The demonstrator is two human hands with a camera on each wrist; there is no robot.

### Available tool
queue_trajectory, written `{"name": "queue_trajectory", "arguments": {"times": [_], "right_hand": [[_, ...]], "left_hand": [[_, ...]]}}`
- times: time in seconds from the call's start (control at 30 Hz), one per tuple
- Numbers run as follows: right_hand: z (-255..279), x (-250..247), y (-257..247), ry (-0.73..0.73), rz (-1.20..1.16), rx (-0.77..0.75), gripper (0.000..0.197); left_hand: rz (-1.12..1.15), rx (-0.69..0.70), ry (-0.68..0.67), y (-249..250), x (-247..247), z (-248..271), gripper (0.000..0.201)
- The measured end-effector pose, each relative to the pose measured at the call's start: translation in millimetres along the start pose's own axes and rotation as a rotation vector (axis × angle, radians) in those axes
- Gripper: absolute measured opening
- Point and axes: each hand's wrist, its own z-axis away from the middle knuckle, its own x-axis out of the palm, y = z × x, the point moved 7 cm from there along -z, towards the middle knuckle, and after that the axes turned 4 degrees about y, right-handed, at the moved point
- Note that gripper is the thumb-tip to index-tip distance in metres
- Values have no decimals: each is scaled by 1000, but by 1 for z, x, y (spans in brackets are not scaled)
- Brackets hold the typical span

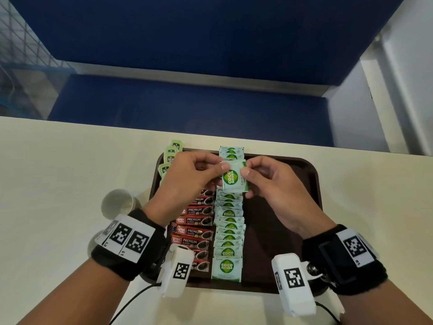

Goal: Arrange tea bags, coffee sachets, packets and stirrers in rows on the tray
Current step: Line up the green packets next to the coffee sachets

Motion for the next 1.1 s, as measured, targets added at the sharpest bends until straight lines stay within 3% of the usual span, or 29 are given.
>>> {"name": "queue_trajectory", "arguments": {"times": [0.17,0.3,0.4,0.5,0.67,0.83,1.0,1.1], "right_hand": [[1,0,4,51,-304,61,25],[-1,-6,-2,-4,61,48,20],[-4,-16,-25,41,396,-190,17],[-7,-16,-36,67,552,-327,4],[-16,-16,-24,120,354,-270,3],[-35,-14,11,156,413,-184,15],[-40,-13,33,214,440,-169,20],[-39,-15,38,256,430,-171,21]], "left_hand": [[-47,23,-7,-1,2,6,18],[-241,171,91,6,-6,3,6],[-523,291,15,17,1,2,9],[-566,393,75,25,0,-1,15],[-284,248,106,5,-2,-11,7],[-224,148,134,-21,0,-23,1],[-340,101,160,-38,5,-32,1],[-431,112,211,-44,5,-34,12]]}}
